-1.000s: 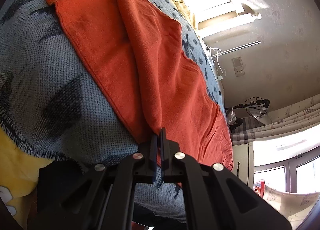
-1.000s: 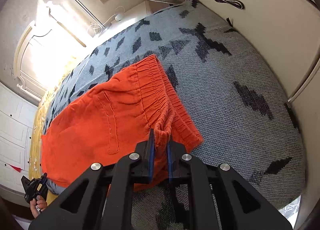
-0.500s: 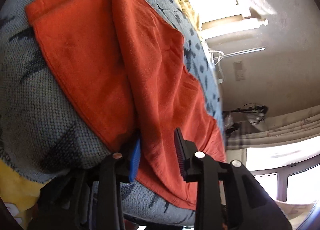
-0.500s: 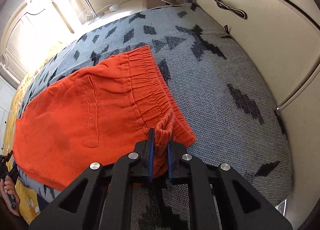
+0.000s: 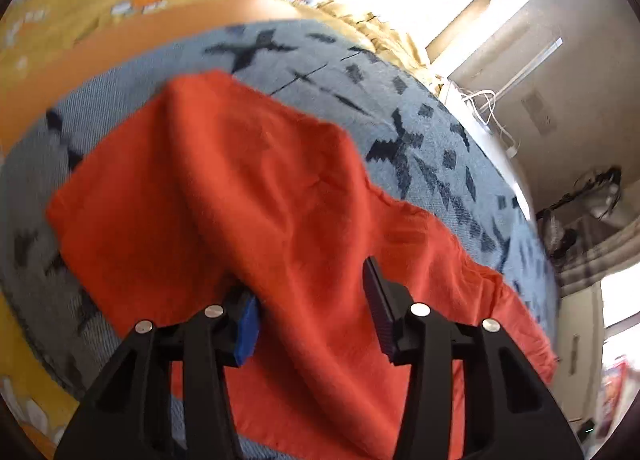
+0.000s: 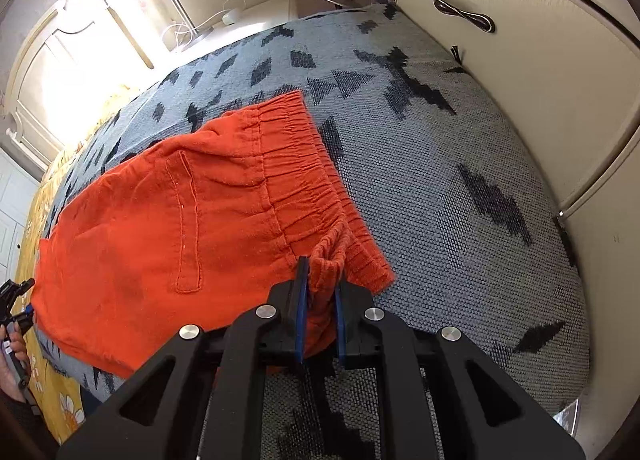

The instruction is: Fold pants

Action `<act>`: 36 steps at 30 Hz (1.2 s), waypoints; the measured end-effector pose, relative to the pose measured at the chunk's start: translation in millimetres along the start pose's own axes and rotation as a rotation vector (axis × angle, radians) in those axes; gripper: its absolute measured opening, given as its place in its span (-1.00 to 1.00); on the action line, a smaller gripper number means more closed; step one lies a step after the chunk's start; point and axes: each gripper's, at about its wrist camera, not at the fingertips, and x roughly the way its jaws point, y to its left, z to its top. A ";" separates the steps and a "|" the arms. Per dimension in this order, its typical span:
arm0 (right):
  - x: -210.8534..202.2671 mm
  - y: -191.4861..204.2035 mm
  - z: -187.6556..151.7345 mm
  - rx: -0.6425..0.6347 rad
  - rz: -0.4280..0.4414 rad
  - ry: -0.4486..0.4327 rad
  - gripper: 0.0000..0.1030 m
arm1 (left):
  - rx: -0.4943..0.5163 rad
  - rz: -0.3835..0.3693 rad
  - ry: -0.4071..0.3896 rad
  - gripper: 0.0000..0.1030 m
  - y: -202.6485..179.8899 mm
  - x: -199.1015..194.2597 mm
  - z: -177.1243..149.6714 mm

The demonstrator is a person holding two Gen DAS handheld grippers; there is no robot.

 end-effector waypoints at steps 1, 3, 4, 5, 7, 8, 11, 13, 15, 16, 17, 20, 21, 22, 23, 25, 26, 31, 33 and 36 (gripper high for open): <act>0.0 -0.7 -0.5 0.003 0.005 -0.002 -0.80 | 0.194 0.082 -0.041 0.04 -37.8 5.3 -0.7; -0.1 -0.9 -0.6 0.007 0.007 -0.001 -0.80 | 0.511 0.192 -0.024 0.26 -96.6 29.0 -15.5; -0.1 -0.4 -0.3 0.007 0.004 0.001 -0.80 | 0.573 0.222 -0.007 0.26 -112.1 37.9 -22.6; -0.4 0.1 0.1 0.005 0.002 0.004 -0.80 | 0.575 0.210 -0.003 0.26 -117.2 40.3 -26.5; -1.4 -1.1 0.0 0.008 0.009 0.008 -0.80 | 0.506 0.137 -0.002 0.26 -111.1 37.8 -26.5; -1.6 -2.2 -0.4 0.011 0.016 0.007 -0.80 | 0.466 0.108 -0.007 0.26 -105.1 35.2 -24.7; -0.5 -3.9 -0.5 0.013 0.026 0.006 -0.80 | 0.303 -0.029 -0.032 0.26 -66.5 19.5 -14.2; 0.3 -3.5 1.0 0.010 0.027 0.010 -0.80 | 0.100 -0.167 -0.051 0.26 -23.8 7.0 -3.8; 0.8 -3.9 1.0 0.008 0.029 0.010 -0.80 | -0.120 -0.260 -0.055 0.13 30.0 1.9 12.8; 0.9 -4.2 0.6 0.010 0.032 0.009 -0.80 | -0.231 -0.303 -0.044 0.05 57.5 4.5 20.8; 0.8 -4.6 0.2 0.013 0.034 0.006 -0.80 | -0.348 -0.356 -0.023 -0.03 83.3 10.1 26.7; 0.6 -5.6 -1.1 0.020 0.039 0.000 -0.80 | -0.590 -0.524 0.043 -0.05 130.9 35.1 37.8; 0.6 -5.9 -1.4 0.021 0.039 -0.001 -0.80 | -0.640 -0.550 0.068 -0.11 137.7 43.8 39.6; 0.8 -6.0 -1.4 0.022 0.040 -0.002 -0.80 | -0.686 -0.571 0.086 -0.13 141.7 52.0 40.8; 0.8 -6.1 -1.3 0.023 0.040 -0.001 -0.80 | -0.716 -0.584 0.094 -0.15 143.4 58.1 42.7; 0.9 -5.7 -0.7 0.021 0.038 0.002 -0.80 | -0.718 -0.585 0.100 -0.16 139.4 66.4 48.5; 1.0 -5.7 -0.6 0.021 0.038 0.003 -0.80 | -0.725 -0.584 0.108 -0.22 137.5 70.4 50.6; 1.4 -5.4 -0.1 0.020 0.036 0.004 -0.80 | -0.788 -0.604 0.168 -0.43 127.4 94.4 52.4; 1.3 -5.5 -0.2 0.021 0.036 0.004 -0.80 | -0.799 -0.611 0.142 -0.64 128.4 92.9 52.7; 1.2 -5.5 0.1 0.019 0.035 0.005 -0.80 | -0.780 -0.581 0.096 -0.69 130.9 82.8 54.2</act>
